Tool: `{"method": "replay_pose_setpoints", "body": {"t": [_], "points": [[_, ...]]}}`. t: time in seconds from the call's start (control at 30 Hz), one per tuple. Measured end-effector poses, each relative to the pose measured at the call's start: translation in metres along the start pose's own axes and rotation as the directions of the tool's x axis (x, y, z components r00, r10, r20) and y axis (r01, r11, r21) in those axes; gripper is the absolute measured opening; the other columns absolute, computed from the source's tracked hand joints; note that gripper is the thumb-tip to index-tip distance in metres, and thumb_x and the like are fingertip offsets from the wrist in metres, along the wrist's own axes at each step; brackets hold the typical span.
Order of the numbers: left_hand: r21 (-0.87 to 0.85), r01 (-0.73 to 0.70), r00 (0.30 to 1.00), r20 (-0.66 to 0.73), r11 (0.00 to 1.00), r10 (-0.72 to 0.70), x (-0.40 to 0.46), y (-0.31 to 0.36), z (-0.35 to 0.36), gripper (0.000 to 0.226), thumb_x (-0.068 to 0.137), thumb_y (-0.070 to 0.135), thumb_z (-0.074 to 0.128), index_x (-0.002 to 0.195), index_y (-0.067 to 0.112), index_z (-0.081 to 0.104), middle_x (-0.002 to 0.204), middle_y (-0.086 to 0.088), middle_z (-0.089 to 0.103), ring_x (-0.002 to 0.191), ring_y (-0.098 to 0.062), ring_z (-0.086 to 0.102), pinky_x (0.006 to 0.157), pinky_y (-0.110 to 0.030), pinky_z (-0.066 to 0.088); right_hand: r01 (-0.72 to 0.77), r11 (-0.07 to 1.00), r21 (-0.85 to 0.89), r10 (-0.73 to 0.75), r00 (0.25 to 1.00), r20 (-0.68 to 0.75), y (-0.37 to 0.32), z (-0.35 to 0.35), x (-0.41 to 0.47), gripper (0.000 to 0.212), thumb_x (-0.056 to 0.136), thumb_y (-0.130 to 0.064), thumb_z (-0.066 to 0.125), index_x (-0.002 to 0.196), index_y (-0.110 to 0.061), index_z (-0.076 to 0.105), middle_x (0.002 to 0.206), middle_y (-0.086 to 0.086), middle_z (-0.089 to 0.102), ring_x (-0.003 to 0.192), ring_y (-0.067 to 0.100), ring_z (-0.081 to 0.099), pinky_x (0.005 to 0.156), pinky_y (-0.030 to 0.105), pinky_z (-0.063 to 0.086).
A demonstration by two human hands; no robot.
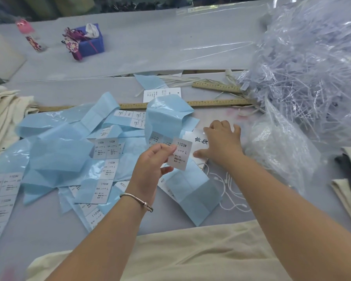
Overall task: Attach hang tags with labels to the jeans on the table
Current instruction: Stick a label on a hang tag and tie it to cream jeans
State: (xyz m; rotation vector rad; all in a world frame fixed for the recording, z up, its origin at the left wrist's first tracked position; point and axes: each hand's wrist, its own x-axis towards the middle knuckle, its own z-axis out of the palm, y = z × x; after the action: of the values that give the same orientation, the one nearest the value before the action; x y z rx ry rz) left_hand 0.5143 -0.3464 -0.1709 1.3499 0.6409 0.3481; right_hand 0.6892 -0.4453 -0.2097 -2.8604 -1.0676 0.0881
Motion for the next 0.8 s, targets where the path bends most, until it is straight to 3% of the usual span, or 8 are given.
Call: {"method": "replay_pose_setpoints", "body": {"t": [0.13,0.2,0.3,0.37,0.53,0.63,0.73,0.8], "points": [[-0.030,-0.001,1.000,-0.027,1.000,0.000,-0.008,0.007,-0.006,0.015,0.074,0.032,0.064,0.075,0.023,0.077,0.091,-0.002,0.074,0.080,-0.010,0.062,0.067,-0.025,0.048,0.109,0.984,0.139,-0.070,0.962,-0.262,-0.003,-0.004,-0.013,0.028,0.081,-0.017,0.064,0.109,-0.017,0.062,0.107,0.001,0.061,0.106,0.026,0.052,0.094,0.036,0.032],[-0.025,-0.040,0.998,-0.045,0.999,0.038,-0.015,0.013,-0.011,0.013,0.080,0.026,0.067,0.081,0.028,0.079,0.095,0.000,0.075,0.082,-0.011,0.064,0.069,-0.025,0.049,0.164,0.933,0.319,-0.005,0.894,-0.447,-0.008,-0.014,-0.023,0.019,0.077,0.002,0.059,0.090,-0.009,0.068,0.088,0.006,0.069,0.088,0.031,0.060,0.084,0.040,0.040],[0.049,-0.201,0.978,-0.046,0.978,0.204,-0.032,0.022,-0.022,0.031,0.087,0.018,0.065,0.104,0.043,0.073,0.098,0.002,0.073,0.084,-0.012,0.069,0.072,-0.023,0.051,0.334,0.789,0.516,0.211,0.641,-0.738,-0.016,-0.046,-0.040,0.012,0.076,0.007,0.065,0.078,-0.004,0.070,0.079,0.008,0.070,0.076,0.022,0.062,0.076,0.034,0.048],[0.143,-0.347,0.936,-0.009,0.927,0.352,-0.050,0.030,-0.031,0.054,0.083,0.023,0.065,0.123,0.057,0.053,0.099,0.002,0.073,0.090,-0.014,0.071,0.078,-0.019,0.052,0.420,0.633,0.650,0.368,0.576,-0.730,-0.024,-0.072,-0.057,0.010,0.082,-0.003,0.068,0.086,-0.012,0.071,0.084,0.003,0.070,0.078,0.010,0.060,0.075,0.018,0.046],[0.312,-0.430,0.897,0.044,0.847,0.439,-0.104,0.044,-0.047,0.093,0.075,0.046,0.072,0.136,0.069,0.005,0.117,0.015,0.068,0.115,-0.003,0.059,0.094,-0.029,0.049,0.408,0.254,0.877,0.374,0.795,-0.478,-0.062,-0.100,-0.133,0.016,0.088,-0.016,0.069,0.092,-0.031,0.073,0.078,-0.008,0.071,0.069,0.007,0.060,0.066,0.029,0.051],[0.274,-0.398,0.917,0.097,0.876,0.386,-0.138,0.045,-0.049,0.102,0.072,0.044,0.075,0.137,0.063,-0.001,0.109,0.010,0.072,0.108,-0.006,0.064,0.092,-0.028,0.051,0.329,0.215,0.919,0.297,0.875,-0.383,-0.095,-0.096,-0.180,0.022,0.088,-0.010,0.069,0.101,-0.027,0.072,0.071,0.004,0.068,0.063,0.018,0.058,0.064,0.041,0.053],[0.131,-0.382,0.924,0.093,0.915,0.372,-0.169,0.034,-0.058,0.102,0.077,0.016,0.075,0.143,0.053,0.006,0.085,-0.006,0.074,0.083,-0.019,0.071,0.083,-0.035,0.057,0.294,0.250,0.922,0.283,0.889,-0.360,-0.127,-0.093,-0.224,0.042,0.090,-0.013,0.067,0.124,-0.037,0.060,0.056,0.004,0.050,0.053,0.028,0.043,0.054,0.038,0.043],[0.114,-0.383,0.924,0.028,0.917,0.382,-0.189,0.025,-0.071,0.102,0.081,0.005,0.074,0.150,0.042,0.008,0.076,-0.009,0.070,0.074,-0.021,0.067,0.079,-0.033,0.057,0.259,0.245,0.934,0.230,0.921,-0.315,-0.147,-0.091,-0.254,0.060,0.089,-0.015,0.067,0.134,-0.048,0.047,0.065,0.015,0.059,0.059,0.034,0.052,0.055,0.041,0.046]]}}
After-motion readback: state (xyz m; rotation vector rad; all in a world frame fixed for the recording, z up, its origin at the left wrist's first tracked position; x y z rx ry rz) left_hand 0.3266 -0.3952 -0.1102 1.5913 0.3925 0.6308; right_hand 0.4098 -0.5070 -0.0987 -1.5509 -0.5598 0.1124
